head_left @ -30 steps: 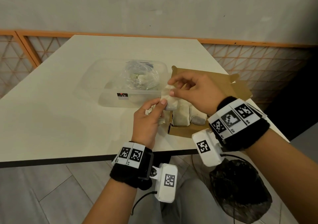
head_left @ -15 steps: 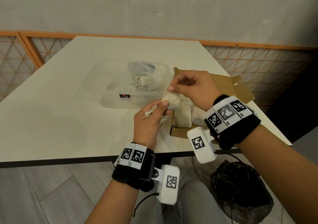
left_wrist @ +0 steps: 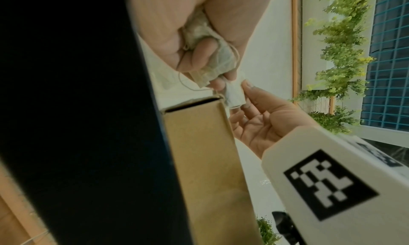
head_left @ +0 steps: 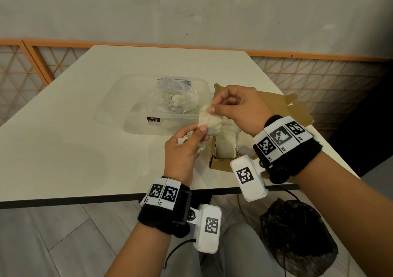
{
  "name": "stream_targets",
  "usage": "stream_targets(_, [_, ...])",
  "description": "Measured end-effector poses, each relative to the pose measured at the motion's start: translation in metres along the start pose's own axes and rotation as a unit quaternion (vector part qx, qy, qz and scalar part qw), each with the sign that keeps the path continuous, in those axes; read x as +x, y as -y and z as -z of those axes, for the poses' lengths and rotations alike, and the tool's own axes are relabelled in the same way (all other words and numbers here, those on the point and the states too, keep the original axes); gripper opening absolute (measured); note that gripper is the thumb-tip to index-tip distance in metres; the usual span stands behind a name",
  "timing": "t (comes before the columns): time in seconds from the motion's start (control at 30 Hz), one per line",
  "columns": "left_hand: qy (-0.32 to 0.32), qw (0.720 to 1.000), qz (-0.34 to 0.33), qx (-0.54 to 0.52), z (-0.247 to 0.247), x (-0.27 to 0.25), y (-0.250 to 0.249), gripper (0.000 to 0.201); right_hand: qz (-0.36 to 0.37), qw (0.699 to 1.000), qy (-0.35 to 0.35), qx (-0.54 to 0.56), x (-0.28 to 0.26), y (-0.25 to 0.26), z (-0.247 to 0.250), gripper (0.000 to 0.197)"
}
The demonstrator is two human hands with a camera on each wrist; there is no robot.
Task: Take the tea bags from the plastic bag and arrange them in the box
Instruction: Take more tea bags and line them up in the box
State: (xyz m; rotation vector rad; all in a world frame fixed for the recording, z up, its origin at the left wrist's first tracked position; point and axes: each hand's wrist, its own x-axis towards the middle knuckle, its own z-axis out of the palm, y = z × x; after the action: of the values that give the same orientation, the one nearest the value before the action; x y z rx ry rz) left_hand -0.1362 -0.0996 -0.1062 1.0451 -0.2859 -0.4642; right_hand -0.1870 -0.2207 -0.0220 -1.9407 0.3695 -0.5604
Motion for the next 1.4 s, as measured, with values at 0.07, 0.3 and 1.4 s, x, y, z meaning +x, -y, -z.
stream_targets(0.07, [0.006, 1.000, 0.000, 0.002, 0.000, 0.000, 0.000, 0.008, 0.003, 1.000, -0.004, -0.001, 0.000, 0.001, 0.000, 0.017])
stream_targets(0.3, [0.018, 1.000, 0.000, 0.008, 0.000, 0.000, 0.001, 0.009, 0.011, 1.000, 0.011, -0.014, 0.002, 0.001, -0.001, 0.022])
stream_targets(1.4, [0.006, 0.999, 0.029, -0.037, 0.000, 0.004, 0.002, 0.012, -0.151, 0.918, 0.164, -0.327, -0.038, 0.019, 0.114, 0.012])
